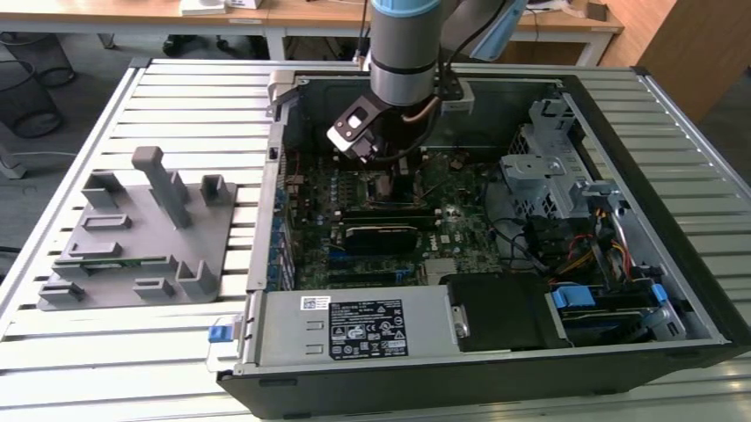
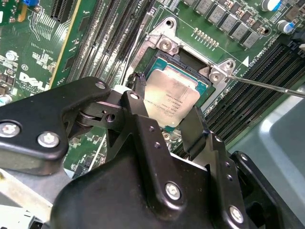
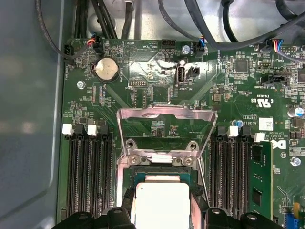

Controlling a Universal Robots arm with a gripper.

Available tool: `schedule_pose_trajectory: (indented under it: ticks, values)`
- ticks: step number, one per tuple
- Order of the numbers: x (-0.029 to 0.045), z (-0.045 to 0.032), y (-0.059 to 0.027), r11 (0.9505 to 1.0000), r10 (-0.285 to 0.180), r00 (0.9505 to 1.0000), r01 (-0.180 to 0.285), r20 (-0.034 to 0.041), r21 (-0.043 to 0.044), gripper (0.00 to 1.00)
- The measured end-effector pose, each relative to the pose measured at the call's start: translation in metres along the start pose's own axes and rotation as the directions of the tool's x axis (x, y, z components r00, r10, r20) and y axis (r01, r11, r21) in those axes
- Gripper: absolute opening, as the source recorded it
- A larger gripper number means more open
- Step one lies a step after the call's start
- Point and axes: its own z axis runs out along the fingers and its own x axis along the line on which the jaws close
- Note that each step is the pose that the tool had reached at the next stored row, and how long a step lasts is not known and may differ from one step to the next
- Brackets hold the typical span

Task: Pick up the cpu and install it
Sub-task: 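Place the cpu into insertion slot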

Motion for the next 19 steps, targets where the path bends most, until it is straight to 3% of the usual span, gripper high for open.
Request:
schedule_pose_trajectory:
  ticks: [19]
  values:
    - [0.0002, 0.0046, -0.0002, 1.0, 0.006, 1.0, -0.006, 0.0003, 0.0, 0.54]
